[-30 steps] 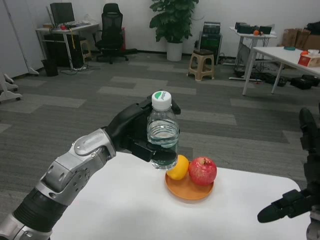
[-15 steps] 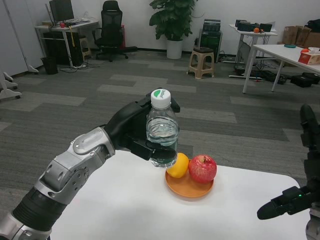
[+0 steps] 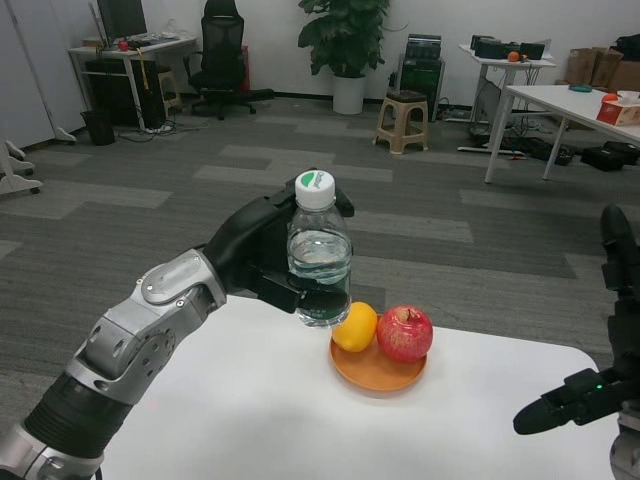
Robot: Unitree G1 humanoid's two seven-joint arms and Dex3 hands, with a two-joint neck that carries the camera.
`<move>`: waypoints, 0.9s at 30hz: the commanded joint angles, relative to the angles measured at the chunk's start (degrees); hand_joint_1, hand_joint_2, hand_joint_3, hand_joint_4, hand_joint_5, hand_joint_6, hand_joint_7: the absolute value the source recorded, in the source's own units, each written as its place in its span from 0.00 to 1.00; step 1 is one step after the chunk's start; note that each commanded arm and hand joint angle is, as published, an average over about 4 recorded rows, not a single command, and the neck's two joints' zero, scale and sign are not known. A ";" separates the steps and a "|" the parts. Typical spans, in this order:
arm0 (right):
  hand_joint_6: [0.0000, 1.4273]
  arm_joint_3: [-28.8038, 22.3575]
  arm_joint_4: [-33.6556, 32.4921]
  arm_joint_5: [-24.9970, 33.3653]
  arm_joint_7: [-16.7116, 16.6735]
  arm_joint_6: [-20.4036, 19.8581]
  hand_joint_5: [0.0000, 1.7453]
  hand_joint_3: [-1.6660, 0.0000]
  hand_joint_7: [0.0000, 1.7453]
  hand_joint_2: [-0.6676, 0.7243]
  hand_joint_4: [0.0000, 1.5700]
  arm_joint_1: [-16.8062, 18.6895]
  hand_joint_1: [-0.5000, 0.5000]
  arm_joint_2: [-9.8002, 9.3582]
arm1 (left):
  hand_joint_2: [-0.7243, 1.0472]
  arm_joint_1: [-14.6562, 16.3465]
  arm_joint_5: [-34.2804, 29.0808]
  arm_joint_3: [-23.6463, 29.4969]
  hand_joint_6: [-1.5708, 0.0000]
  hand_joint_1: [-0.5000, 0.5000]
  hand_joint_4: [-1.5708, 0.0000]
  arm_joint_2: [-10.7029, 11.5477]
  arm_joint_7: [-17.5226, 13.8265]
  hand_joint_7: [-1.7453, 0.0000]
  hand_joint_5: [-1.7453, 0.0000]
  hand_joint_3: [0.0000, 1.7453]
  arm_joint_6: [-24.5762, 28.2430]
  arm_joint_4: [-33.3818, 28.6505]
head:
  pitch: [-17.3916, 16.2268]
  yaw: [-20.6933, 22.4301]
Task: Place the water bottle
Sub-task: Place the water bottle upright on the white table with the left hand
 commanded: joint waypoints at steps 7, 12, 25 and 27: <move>0.00 -0.42 -0.08 0.42 -0.28 -0.44 0.00 1.00 0.00 1.00 0.00 0.15 0.25 -0.37 | 0.95 2.78 1.34 4.04 0.95 0.73 0.86 -0.89 0.14 0.04 0.00 0.39 -0.55 -0.86 | -1.66 0.61; 0.00 -0.42 0.17 0.42 -0.21 -0.44 0.00 1.00 0.00 1.00 0.00 0.06 0.25 -0.37 | 0.95 5.83 4.26 6.81 0.95 0.73 0.86 -2.30 0.25 0.04 0.00 0.35 -2.99 -0.31 | -2.34 0.52; 0.00 0.15 1.53 0.66 -0.28 -0.44 0.00 1.00 0.00 1.00 0.00 -0.44 0.25 -0.52 | 0.99 11.99 10.54 9.85 0.93 0.72 0.86 -6.87 1.68 0.04 0.00 0.35 -15.62 8.08 | -4.57 0.57; 0.00 0.20 1.66 0.68 -0.28 -0.44 0.00 1.00 0.00 1.00 0.00 -0.47 0.25 -0.55 | 1.00 12.34 11.29 9.36 0.93 0.71 0.86 -7.13 2.23 0.04 0.00 0.35 -18.68 10.65 | -4.82 0.35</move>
